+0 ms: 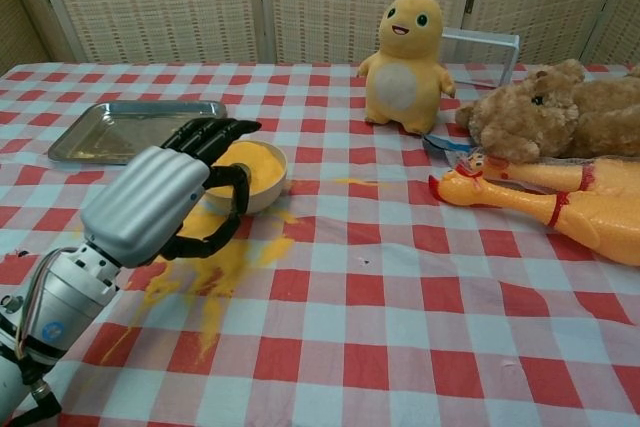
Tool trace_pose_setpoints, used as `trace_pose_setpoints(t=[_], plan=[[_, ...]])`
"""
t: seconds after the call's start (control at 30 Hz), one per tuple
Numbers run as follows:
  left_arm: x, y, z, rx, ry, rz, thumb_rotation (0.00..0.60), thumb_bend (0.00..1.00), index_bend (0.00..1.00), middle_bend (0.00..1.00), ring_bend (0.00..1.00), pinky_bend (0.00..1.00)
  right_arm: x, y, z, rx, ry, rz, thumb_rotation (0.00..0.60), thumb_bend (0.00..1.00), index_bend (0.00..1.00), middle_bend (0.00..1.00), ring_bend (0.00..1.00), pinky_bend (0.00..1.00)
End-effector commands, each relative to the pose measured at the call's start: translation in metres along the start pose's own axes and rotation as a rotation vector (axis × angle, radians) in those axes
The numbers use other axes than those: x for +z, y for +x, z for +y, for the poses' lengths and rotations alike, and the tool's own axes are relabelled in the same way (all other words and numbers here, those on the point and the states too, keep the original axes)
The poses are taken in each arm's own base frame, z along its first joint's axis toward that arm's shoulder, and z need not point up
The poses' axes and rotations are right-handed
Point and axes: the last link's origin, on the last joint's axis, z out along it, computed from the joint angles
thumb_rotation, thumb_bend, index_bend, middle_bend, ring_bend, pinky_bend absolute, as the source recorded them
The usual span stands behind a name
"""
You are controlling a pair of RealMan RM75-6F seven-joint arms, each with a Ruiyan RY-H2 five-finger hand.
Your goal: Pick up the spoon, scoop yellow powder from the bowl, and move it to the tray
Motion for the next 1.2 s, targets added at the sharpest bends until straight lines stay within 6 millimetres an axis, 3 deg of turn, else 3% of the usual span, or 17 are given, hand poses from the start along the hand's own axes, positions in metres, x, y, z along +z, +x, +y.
trace_pose_setpoints(t=[0.03,0.43,1.2], plan=[[0.000,0.000,0.000,0.001,0.000,0.000,0.600,0.44,0.55,0.05,0.00,0.03,0.000,0.000,0.000,0.000,0.000,0.001,0.600,0.02,0.00,0.00,0.00,0.00],[-0.002,0.003,-0.001,0.004,-0.005,0.010,0.600,0.44,0.49,0.05,0.00,0.03,0.000,-0.001,0.000,-0.004,-0.001,-0.002,0.600,0.02,0.00,0.00,0.00,0.00],[-0.005,0.008,-0.012,0.013,0.037,0.036,0.600,0.45,0.50,0.05,0.00,0.03,0.001,-0.002,0.000,-0.008,-0.004,-0.009,0.600,0.02,0.00,0.00,0.00,0.00]])
